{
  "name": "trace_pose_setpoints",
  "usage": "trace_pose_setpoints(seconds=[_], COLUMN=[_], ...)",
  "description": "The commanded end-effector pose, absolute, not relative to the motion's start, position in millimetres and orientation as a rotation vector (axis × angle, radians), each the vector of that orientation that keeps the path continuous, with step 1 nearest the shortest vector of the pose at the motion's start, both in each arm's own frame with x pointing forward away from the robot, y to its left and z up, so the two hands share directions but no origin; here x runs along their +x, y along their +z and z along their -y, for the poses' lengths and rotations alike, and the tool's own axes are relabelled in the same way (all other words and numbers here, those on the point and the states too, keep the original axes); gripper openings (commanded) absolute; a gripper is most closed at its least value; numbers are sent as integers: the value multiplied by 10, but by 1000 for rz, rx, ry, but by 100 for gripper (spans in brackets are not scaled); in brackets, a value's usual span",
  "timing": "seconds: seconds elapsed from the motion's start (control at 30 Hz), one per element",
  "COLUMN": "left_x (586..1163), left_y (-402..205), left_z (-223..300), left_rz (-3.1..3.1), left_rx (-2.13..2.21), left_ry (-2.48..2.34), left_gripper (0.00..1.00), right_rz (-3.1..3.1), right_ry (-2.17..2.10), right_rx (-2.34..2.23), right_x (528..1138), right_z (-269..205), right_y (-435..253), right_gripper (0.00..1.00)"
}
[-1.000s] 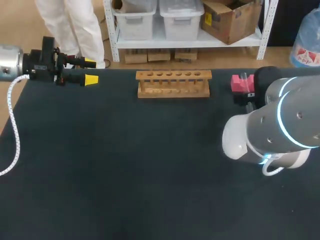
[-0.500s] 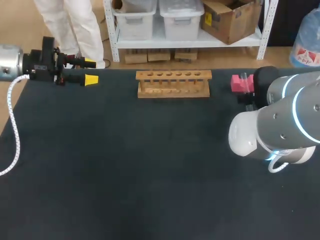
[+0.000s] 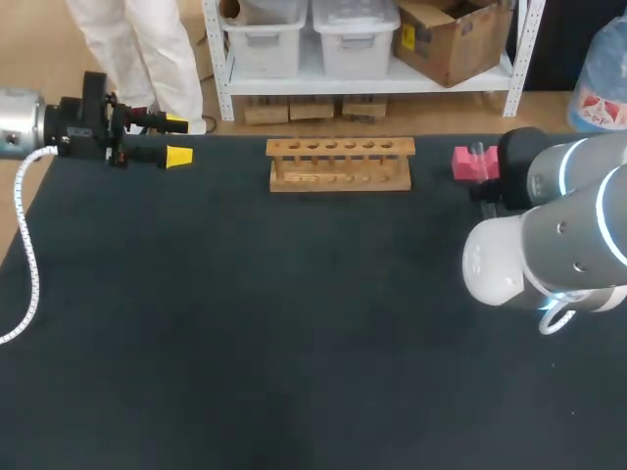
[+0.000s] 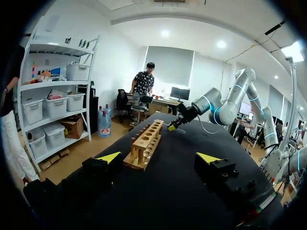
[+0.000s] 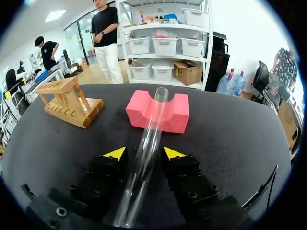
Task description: Grasp the test tube, adjust it, and insert it.
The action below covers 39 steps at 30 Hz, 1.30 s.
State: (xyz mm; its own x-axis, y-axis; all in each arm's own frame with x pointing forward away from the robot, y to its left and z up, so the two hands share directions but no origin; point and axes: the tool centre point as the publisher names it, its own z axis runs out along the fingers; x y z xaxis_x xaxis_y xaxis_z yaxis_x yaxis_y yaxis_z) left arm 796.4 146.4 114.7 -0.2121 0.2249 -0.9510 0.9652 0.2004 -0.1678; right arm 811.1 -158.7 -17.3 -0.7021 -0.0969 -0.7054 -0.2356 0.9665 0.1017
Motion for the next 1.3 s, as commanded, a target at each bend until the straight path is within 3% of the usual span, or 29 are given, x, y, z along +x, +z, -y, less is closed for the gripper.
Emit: trace_pose_setpoints(seconds=[0.03,0.13,0.4,0.8,0.9,1.03,1.3], left_x=[7969,7969,7969,7969,7969,7969,7969], left_y=[1135,1135,1135,1135,1135,1135,1135], left_z=[-1466,-1466,-1466,-1466,-1466,-1466,-1466], left_rz=[-1612,-1612,-1612,-1612,-1612,-1612,-1612], left_rx=[1150,1150,1150,1150,1150,1150,1150], left_ry=[-1084,-1084,-1084,-1084,-1084,-1084,-1084], left_gripper=[100,100,100,100,100,100,100], right_rz=[-2354,-2362,-2375,-2381,-2383,-2386,-2373], right_ry=[255,243,231,224,215,201,195], right_rx=[-243,-247,-256,-239,-223,-185,-152], right_x=[8110,8115,8122,8125,8116,8101,8082], right_z=[1615,1620,1610,1595,1600,1607,1613], right_y=[-144,-139,-144,-118,-104,-94,-36], right_gripper=[43,37,35,14,14,0,0])
